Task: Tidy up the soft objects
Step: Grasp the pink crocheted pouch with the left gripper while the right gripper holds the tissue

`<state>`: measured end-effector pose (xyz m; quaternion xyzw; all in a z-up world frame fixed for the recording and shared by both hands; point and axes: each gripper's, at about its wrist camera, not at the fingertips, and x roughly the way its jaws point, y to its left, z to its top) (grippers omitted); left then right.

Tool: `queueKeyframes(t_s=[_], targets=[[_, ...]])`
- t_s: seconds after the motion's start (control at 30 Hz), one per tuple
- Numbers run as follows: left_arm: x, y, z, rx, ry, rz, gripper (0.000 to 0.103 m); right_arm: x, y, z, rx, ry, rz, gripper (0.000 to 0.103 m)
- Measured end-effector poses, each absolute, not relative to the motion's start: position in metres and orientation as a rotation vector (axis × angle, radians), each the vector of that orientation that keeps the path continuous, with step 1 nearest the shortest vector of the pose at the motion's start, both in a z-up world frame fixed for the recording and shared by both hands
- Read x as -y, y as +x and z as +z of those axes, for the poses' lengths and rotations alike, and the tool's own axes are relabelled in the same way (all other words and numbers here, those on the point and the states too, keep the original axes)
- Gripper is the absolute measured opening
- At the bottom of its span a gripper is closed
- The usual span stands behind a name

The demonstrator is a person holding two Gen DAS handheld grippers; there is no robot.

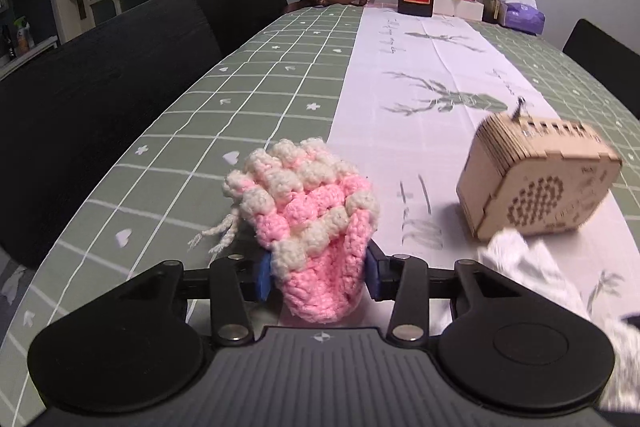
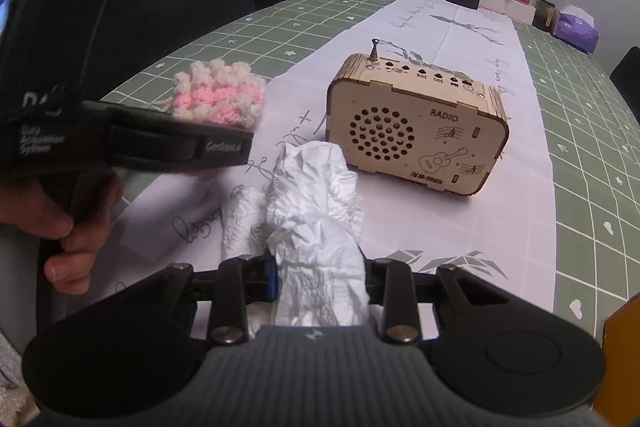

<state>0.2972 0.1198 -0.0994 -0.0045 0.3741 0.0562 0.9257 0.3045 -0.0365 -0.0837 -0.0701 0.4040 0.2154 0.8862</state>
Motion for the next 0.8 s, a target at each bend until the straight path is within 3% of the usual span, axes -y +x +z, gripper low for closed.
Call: queueKeyframes(t_s=[0.8], targets=[[-0.108, 0.145, -0.096, -0.731, -0.113, 0.059, 0.049, 0.074, 0.224, -0.078, -0.841, -0.147, 0.519, 0.026]])
